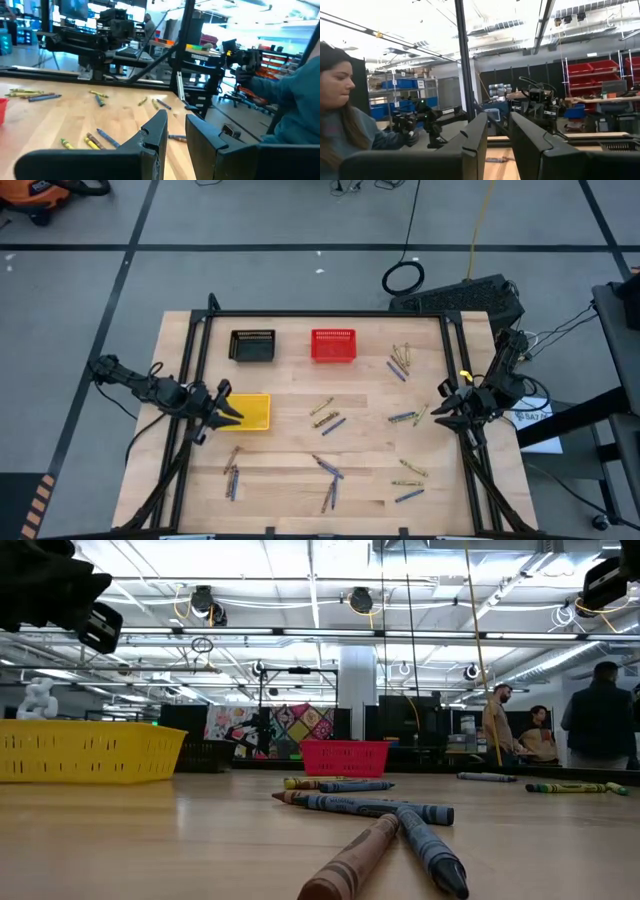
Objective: Sort crayons
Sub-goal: Put the blue crayon into the red basket
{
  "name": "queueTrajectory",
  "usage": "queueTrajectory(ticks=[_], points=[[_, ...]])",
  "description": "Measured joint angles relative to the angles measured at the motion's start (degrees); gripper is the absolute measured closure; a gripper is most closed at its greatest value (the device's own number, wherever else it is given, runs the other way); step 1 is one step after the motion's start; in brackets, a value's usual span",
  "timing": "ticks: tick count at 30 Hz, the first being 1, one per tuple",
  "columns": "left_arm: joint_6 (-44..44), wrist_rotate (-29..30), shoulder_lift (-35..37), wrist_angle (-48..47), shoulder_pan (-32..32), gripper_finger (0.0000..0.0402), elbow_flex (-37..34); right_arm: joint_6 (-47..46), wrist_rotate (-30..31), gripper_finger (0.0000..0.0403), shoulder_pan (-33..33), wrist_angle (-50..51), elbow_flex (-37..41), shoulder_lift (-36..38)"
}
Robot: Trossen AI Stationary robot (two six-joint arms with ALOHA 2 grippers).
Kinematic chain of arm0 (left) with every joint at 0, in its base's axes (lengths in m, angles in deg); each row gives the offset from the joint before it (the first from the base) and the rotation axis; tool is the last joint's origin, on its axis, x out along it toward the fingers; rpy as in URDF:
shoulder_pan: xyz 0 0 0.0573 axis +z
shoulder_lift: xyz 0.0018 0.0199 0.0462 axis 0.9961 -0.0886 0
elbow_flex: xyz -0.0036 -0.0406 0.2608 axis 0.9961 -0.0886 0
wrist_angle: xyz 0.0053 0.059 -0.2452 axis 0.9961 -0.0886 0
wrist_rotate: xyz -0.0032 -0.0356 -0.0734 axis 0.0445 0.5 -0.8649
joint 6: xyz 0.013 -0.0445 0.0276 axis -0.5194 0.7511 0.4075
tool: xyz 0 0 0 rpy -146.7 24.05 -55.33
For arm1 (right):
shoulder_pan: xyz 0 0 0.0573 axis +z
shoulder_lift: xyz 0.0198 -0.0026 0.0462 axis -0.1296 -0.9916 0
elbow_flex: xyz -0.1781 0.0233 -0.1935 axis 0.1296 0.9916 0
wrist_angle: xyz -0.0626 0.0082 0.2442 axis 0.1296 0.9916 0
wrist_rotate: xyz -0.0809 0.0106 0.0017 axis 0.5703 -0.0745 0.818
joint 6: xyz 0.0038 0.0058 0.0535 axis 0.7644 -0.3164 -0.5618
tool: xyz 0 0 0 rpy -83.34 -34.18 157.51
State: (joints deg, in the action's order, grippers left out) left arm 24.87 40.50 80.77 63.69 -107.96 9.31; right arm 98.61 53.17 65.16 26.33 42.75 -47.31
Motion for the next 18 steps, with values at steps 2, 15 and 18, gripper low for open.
queueTrajectory(ticks=[2, 15, 18], points=[[1.14, 0.22, -0.01, 0.00, 0.00, 0.0326, 0.00, 0.35, 0.00, 0.0332, 0.00, 0.01, 0.00, 0.00], [-3.58, 11.37, 0.01, -0.35, 0.00, 0.0326, 0.00, -8.96, 21.74, 0.0332, 0.00, 0.08, 0.00, 0.00], [-3.48, 11.43, 0.01, -0.40, 0.00, 0.0326, 0.00, -10.33, 27.17, 0.0332, 0.00, -0.21, 0.00, 0.00]])
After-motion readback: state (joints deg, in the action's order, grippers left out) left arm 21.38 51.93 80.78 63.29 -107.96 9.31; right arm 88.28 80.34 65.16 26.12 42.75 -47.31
